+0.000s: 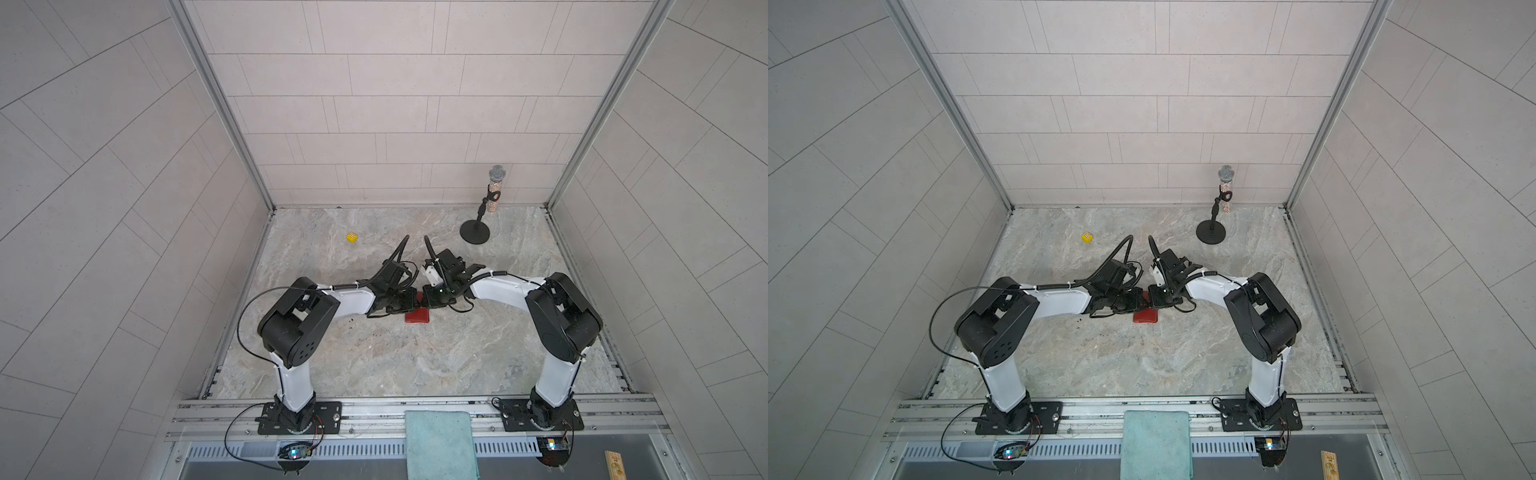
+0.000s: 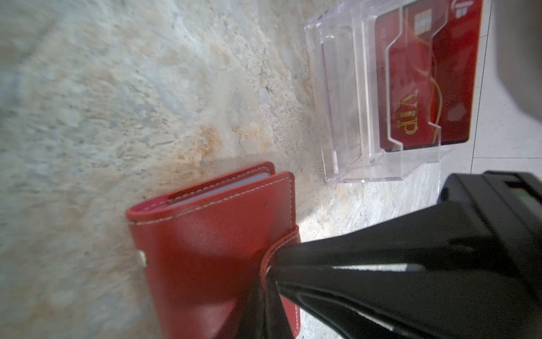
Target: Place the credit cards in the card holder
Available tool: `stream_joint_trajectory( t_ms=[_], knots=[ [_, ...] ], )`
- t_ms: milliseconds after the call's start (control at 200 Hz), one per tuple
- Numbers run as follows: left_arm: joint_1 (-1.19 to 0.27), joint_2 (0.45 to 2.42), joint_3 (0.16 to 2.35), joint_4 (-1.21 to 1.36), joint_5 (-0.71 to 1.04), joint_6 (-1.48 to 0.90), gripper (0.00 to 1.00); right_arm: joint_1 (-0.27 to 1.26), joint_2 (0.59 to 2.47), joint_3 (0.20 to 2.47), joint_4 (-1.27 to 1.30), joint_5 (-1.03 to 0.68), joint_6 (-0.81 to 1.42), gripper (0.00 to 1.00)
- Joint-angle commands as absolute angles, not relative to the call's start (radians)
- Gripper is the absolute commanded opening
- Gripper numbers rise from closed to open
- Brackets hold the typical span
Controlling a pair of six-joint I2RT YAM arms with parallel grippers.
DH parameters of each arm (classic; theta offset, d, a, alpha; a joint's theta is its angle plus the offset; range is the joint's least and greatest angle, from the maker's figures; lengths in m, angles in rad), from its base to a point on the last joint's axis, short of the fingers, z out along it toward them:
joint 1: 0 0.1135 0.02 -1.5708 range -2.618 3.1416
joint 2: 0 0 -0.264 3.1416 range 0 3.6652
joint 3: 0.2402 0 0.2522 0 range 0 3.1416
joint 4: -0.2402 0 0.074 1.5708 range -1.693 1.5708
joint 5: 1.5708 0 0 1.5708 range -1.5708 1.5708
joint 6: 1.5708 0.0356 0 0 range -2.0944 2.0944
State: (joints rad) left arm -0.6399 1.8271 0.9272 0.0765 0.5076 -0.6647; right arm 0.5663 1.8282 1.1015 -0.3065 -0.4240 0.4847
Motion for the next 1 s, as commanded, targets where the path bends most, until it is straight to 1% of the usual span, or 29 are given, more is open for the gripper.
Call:
stream_joint_trajectory(
  t_ms=[0, 195, 390, 450, 515, 611, 666, 776, 851, 996],
  knots=[
    [-0.641, 1.818, 0.933, -0.020, 0.467, -0.637, 0.19, 0.572, 1.884, 1.081, -0.358, -0.352, 0.466, 0.10],
    [-0.626, 1.806, 0.949, -0.016, 0.450, -0.622, 0.27, 0.572, 1.885, 1.075, -0.351, -0.360, 0.466, 0.10],
    [-0.609, 1.827, 0.962, 0.003, 0.464, -0.623, 0.27, 0.573, 1.886, 1.074, -0.349, -0.362, 0.467, 0.09],
    [-0.606, 1.838, 0.964, 0.013, 0.477, -0.624, 0.24, 0.572, 1.885, 1.074, -0.348, -0.362, 0.468, 0.09],
    [-0.604, 1.845, 0.958, 0.041, 0.500, -0.633, 0.17, 0.573, 1.887, 1.071, -0.348, -0.362, 0.468, 0.09],
    [-0.604, 1.855, 0.959, 0.053, 0.511, -0.637, 0.08, 0.573, 1.887, 1.071, -0.345, -0.362, 0.468, 0.09],
    [-0.602, 1.855, 0.960, 0.054, 0.511, -0.637, 0.07, 0.572, 1.886, 1.071, -0.345, -0.364, 0.470, 0.09],
    [-0.603, 1.861, 0.961, 0.057, 0.514, -0.636, 0.07, 0.573, 1.885, 1.069, -0.345, -0.364, 0.469, 0.09],
    [-0.603, 1.864, 0.959, 0.066, 0.525, -0.640, 0.12, 0.572, 1.885, 1.071, -0.344, -0.365, 0.470, 0.09],
    [-0.603, 1.858, 0.958, 0.079, 0.534, -0.644, 0.17, 0.573, 1.884, 1.069, -0.344, -0.364, 0.471, 0.09]
  ],
)
